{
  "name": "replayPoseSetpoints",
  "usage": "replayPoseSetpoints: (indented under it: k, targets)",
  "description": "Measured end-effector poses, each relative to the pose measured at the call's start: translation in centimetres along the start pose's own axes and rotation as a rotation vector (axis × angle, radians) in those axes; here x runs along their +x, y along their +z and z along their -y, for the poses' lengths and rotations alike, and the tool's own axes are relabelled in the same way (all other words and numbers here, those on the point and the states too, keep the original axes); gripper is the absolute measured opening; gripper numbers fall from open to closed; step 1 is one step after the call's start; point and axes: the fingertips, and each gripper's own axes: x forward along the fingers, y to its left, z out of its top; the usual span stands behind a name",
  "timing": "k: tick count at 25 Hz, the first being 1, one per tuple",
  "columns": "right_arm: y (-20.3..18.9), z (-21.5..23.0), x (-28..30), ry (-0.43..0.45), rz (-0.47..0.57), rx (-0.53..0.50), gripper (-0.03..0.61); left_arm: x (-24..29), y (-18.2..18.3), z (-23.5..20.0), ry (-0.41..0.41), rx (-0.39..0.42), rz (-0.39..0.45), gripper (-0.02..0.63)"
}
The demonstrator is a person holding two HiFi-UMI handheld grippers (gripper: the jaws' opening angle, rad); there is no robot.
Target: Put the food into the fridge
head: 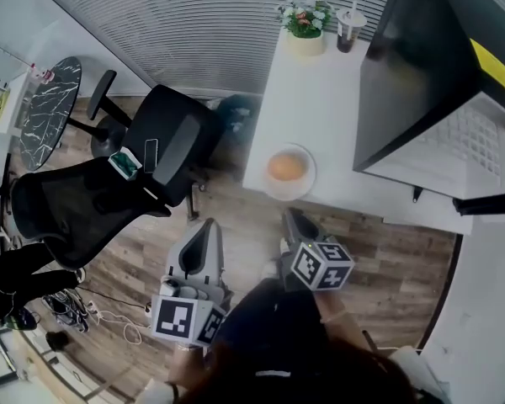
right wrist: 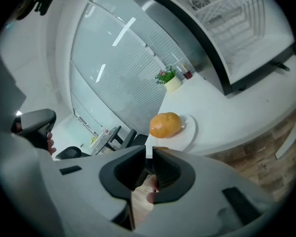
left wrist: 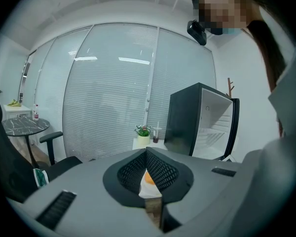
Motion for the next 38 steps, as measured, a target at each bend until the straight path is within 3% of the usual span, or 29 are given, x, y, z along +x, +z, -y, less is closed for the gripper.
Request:
replayPoseSetpoints:
  k: [17, 38]
  targets:
    - [-2.3, 2.9, 3.5, 0.046, -0.042, 0.348, 0.086, 0.4, -1.0, -0.7, 0.039, 0.004, -0.046, -0.005]
    - [-2.8, 3.7, 6.2, 0.129, -0.038, 0.583, 0.106, 1.2, -1.9, -0.7, 0.056, 0.000, -0.111, -0.005]
